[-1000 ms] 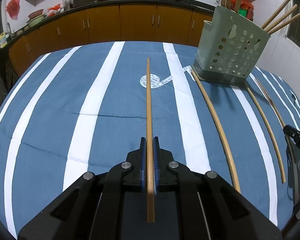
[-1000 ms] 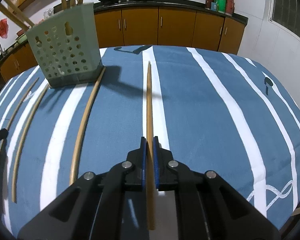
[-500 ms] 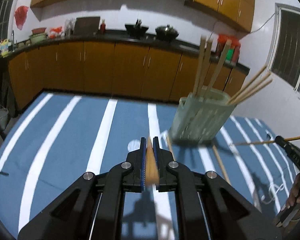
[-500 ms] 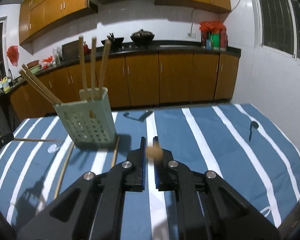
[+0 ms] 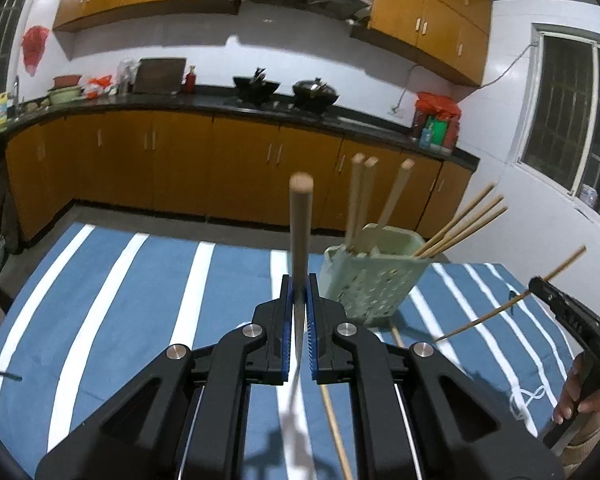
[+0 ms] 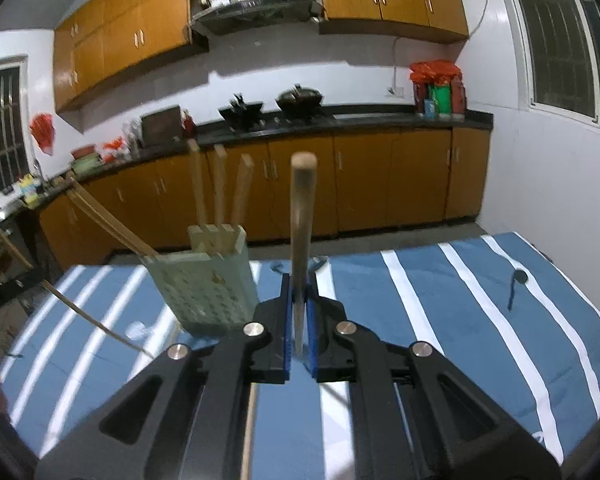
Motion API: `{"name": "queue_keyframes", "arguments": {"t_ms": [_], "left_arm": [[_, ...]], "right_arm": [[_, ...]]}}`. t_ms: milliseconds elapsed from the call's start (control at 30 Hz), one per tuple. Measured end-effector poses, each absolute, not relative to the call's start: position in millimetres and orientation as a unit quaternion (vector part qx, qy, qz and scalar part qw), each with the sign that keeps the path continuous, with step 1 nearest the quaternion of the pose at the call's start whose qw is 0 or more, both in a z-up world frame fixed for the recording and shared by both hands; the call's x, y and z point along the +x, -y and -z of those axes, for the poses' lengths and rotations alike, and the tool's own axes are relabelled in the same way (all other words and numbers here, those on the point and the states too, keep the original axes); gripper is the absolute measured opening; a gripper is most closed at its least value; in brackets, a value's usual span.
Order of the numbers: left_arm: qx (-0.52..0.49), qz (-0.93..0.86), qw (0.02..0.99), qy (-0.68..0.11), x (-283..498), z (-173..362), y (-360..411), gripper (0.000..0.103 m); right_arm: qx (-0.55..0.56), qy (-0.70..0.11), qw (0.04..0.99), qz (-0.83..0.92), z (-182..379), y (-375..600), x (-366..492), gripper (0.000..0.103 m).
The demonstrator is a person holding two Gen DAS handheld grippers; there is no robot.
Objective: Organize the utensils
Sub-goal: 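Lower the left tool's chopstick into the holder and open it while the right tool releases its own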
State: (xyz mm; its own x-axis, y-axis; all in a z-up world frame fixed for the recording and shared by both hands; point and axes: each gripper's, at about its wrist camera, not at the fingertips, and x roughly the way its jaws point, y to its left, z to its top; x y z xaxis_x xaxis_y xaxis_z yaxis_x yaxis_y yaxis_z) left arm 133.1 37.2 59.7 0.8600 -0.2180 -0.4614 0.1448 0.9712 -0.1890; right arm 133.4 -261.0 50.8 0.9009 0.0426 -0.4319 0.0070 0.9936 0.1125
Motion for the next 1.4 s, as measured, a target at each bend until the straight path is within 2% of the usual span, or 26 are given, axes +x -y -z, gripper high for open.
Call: {"name": "queue_keyframes", "arguments": {"t_ms": [333,533,700,1133,1233,1300,1400], "left_arm": [[-0.065,0.133,0.978,-0.145,124.8,-127.5,-7.1,0.007],[-0.082,0.125,0.985,-0.082,140.9,-157.6,7.3,0.007],[-0.091,0.105,0.988,-0.060,163.3,-157.9,17.7,0.007],[-0.087,0.110,0.983,-0.121,200.7,-104.4,27.4,0.008],[-0.085,0.111,0.983,-0.119,197.2,-107.3,25.5,0.016],[-0.087,0.108,0.984,-0.113,194.2,-110.8,23.3,0.031],[-0.096,0.109,0.984,-0.102,184.8,-118.6,17.7,0.032]], "right_arm": [[0.079,-0.110,0.986,-0.096,-137.9,236.6,113.6,0.008],[0.059,-0.068,0.990,-0.107,-164.3,215.1,127.2,0.008],[0.042,-0.083,0.990,-0.105,-156.4,202.2,157.0,0.008],[0.033,-0.162,0.982,-0.097,-111.1,189.0,205.4,0.010],[0.036,-0.155,0.983,-0.096,-114.2,190.4,199.6,0.017],[0.041,-0.144,0.984,-0.092,-120.0,194.2,193.0,0.023],[0.048,-0.130,0.987,-0.083,-127.2,202.7,180.7,0.026]]}}
